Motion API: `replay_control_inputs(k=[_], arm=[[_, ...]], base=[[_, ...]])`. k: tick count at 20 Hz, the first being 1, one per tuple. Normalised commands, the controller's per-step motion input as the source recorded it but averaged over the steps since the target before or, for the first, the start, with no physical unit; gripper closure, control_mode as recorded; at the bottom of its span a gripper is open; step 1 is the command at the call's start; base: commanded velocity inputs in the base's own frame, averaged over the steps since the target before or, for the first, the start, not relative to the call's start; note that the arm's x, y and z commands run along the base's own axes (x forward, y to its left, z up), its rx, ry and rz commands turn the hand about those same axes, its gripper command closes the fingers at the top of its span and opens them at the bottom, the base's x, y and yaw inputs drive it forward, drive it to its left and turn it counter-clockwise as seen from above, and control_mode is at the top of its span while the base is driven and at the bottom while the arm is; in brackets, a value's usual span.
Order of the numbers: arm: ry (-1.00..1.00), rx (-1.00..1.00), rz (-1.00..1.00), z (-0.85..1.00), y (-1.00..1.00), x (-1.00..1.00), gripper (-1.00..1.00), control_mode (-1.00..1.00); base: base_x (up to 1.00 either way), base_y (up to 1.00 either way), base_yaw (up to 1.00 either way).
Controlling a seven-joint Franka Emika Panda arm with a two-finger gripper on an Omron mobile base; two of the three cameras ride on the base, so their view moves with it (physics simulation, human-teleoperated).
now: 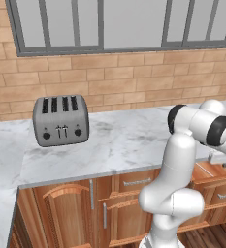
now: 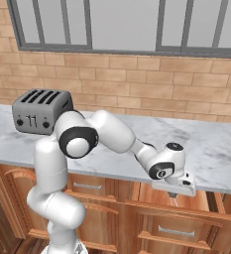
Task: Take a straw from the drawer in front and place it inside the glass cup on the dining counter.
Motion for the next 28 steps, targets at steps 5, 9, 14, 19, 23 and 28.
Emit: replay_control_inputs(k=[5,9,14,19,23,28], arm=[[0.00,0.04,0.13,-0.09,0.00,0.02,1.00,-1.00],[0.00,0.03,0.12,-0.08,0.00,0.06,1.00,-1.00],[0.00,0.00,0.09,-0.17,0.00,0.06,1.00,-1.00],[0.00,0.00,0.03,-0.18,0.00,0.01,1.00,-1.00],[0.00,0.00,0.00,-0.12,0.00,0.00,1.00,-1.00],[0.00,0.00,0.00,-0.05,0.00,0.00,1.00,-1.00]], base=[[0.00,0.00,0.00],[0.00,0.00,0.00],[0.00,0.00,0.00],[0.00,0.00,0.00],[0.00,0.00,0.00],[0.00,0.00,0.00]])
